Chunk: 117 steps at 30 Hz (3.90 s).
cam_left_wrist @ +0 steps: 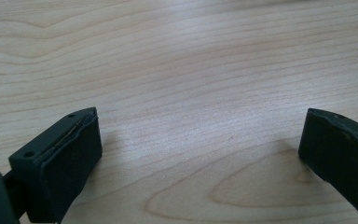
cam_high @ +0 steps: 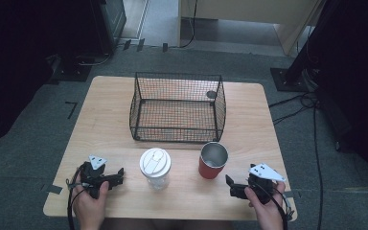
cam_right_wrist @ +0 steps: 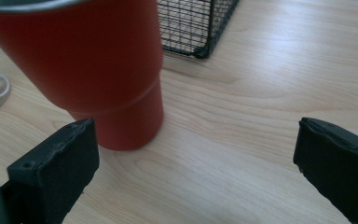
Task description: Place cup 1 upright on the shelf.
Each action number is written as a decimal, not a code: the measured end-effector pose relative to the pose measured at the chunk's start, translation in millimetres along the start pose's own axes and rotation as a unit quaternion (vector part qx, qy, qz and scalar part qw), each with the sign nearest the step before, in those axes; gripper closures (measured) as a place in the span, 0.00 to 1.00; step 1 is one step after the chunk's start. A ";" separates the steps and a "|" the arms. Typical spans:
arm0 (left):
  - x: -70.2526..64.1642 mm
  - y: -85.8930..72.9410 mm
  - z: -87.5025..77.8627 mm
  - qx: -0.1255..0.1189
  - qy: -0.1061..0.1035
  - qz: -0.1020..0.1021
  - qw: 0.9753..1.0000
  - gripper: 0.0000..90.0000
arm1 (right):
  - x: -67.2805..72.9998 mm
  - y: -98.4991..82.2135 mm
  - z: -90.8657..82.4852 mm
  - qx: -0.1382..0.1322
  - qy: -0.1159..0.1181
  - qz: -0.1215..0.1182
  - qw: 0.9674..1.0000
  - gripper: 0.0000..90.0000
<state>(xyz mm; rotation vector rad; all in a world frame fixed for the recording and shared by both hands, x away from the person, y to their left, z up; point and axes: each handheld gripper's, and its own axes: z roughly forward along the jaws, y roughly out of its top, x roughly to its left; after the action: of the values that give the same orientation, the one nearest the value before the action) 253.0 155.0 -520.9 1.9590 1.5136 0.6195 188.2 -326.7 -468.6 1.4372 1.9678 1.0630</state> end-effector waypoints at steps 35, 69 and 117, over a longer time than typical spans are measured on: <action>-0.4 0.0 0.1 -0.001 -0.002 0.002 1.000 0.00 | 46.6 30.1 16.0 -0.040 0.070 -0.017 0.997 0.00; -0.4 0.0 0.1 -0.001 -0.002 0.002 1.000 0.00 | 62.3 51.7 46.5 -0.025 0.013 0.006 1.000 0.05; -0.4 0.1 -0.1 0.001 -0.004 0.004 1.000 0.00 | 84.0 104.2 24.4 -0.093 0.040 -0.027 0.994 0.08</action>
<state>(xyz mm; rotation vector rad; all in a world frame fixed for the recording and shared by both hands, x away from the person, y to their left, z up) 252.9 154.6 -520.7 1.9669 1.5028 0.6135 237.7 -224.9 -393.2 1.2528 1.8944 1.2605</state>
